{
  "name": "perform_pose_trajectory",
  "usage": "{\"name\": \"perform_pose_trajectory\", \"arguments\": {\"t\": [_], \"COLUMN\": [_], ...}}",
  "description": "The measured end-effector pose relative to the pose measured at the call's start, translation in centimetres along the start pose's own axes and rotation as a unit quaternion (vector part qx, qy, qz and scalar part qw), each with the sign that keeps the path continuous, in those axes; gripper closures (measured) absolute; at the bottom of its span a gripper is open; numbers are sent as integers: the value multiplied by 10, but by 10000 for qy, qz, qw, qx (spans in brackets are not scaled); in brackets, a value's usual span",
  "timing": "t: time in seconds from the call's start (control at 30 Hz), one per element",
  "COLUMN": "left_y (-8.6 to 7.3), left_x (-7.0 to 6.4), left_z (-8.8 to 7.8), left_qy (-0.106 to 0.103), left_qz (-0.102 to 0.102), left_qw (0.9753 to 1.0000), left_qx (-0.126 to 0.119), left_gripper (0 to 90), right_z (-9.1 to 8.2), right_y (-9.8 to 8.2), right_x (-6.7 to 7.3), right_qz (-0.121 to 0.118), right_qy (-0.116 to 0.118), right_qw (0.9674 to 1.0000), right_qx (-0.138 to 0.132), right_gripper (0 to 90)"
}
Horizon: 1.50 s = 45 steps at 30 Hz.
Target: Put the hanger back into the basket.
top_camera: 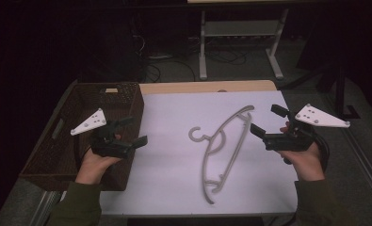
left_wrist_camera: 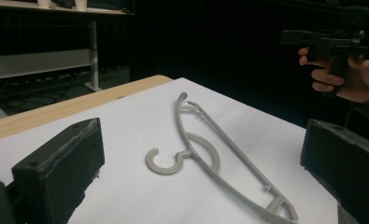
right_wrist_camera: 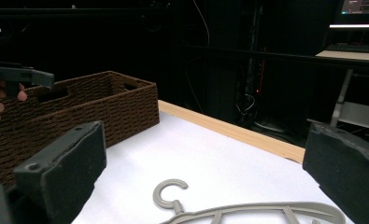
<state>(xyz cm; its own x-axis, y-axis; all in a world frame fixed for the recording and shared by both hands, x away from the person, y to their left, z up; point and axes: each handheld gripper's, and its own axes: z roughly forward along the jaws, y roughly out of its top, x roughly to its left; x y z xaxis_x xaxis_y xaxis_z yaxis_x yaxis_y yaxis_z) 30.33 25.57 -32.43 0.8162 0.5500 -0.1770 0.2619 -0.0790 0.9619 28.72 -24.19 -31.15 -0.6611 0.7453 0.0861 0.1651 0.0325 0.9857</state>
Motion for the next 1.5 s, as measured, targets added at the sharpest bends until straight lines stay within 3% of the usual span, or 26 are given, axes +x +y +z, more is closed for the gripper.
{"name": "perform_pose_trajectory", "arguments": {"t": [0.43,0.83,1.23,1.27,1.5], "left_y": [3,-8,-31,-34,-43], "left_x": [-15,-32,-45,-46,-48], "left_z": [17,44,78,83,100], "left_qy": [-80,-289,-507,-546,-632], "left_qz": [86,221,279,337,276], "left_qw": [9997,9975,9910,9890,9852], "left_qx": [197,613,1210,1332,1568], "left_gripper": [0,0,0,0,0], "right_z": [1,10,14,13,9], "right_y": [-3,-19,-46,-52,-71], "right_x": [-1,0,3,3,3], "right_qz": [-86,-89,-102,-102,-48], "right_qy": [-21,-20,53,42,4], "right_qw": [9998,9986,9954,9948,9921], "right_qx": [149,514,948,1010,1254], "right_gripper": [0,0,0,0,0]}}
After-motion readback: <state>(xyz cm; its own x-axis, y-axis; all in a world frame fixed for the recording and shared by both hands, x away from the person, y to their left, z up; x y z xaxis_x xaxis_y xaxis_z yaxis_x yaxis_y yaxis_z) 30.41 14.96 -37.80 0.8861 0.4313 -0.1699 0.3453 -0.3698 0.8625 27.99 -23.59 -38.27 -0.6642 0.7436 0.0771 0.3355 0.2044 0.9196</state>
